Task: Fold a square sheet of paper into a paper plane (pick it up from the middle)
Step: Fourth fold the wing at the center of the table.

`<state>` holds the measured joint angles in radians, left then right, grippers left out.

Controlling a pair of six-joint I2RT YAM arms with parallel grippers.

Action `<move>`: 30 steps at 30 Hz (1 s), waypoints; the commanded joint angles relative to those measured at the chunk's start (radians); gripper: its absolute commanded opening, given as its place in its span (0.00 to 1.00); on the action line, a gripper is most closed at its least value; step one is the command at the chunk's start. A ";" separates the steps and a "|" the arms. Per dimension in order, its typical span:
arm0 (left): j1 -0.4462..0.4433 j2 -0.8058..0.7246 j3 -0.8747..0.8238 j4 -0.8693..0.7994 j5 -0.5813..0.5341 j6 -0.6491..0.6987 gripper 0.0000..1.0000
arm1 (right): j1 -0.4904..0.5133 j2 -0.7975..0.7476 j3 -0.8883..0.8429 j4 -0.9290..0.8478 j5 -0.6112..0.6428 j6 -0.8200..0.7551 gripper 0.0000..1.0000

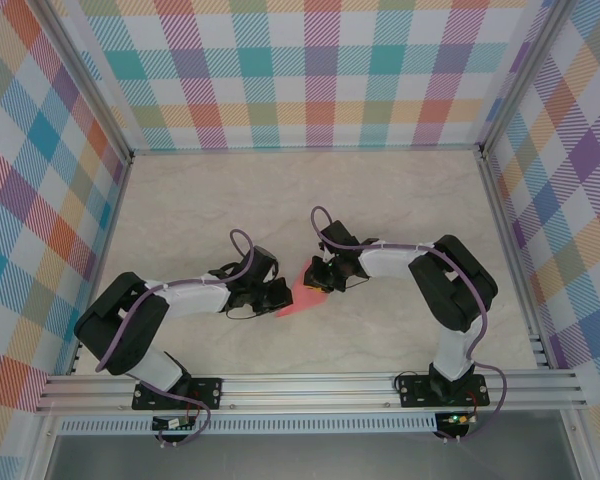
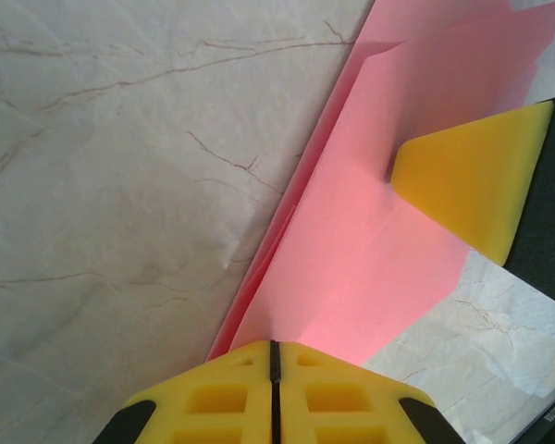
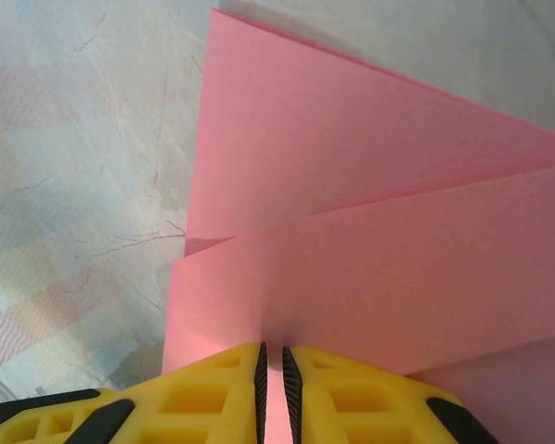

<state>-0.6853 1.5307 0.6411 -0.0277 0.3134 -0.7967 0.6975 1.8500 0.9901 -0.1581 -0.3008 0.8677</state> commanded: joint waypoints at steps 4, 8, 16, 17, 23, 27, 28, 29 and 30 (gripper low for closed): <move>-0.007 -0.110 -0.027 -0.071 -0.023 -0.007 0.12 | -0.001 0.069 -0.019 -0.078 0.067 -0.012 0.17; -0.006 -0.185 -0.046 -0.149 -0.096 0.001 0.24 | -0.004 0.070 -0.022 -0.080 0.068 -0.014 0.17; -0.003 -0.154 -0.081 -0.088 -0.048 0.017 0.28 | -0.005 0.074 -0.022 -0.084 0.066 -0.015 0.17; -0.003 -0.148 -0.081 -0.079 -0.038 0.020 0.28 | -0.004 0.075 -0.022 -0.083 0.066 -0.015 0.17; -0.003 -0.122 -0.080 -0.059 -0.010 0.053 0.17 | -0.004 0.077 -0.021 -0.085 0.065 -0.015 0.17; -0.003 -0.117 -0.075 -0.074 -0.010 0.096 0.15 | -0.004 0.080 -0.021 -0.086 0.065 -0.015 0.17; -0.003 -0.114 -0.074 -0.079 -0.010 0.114 0.15 | -0.004 0.080 -0.021 -0.085 0.065 -0.016 0.17; -0.003 -0.109 -0.072 -0.081 -0.007 0.129 0.15 | -0.004 0.080 -0.021 -0.085 0.064 -0.015 0.17; -0.003 -0.105 -0.072 -0.084 -0.005 0.149 0.14 | -0.004 0.080 -0.021 -0.085 0.064 -0.015 0.17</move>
<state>-0.6857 1.4067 0.5705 -0.0990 0.2886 -0.7139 0.6937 1.8538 0.9916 -0.1596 -0.3080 0.8673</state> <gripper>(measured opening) 0.147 0.168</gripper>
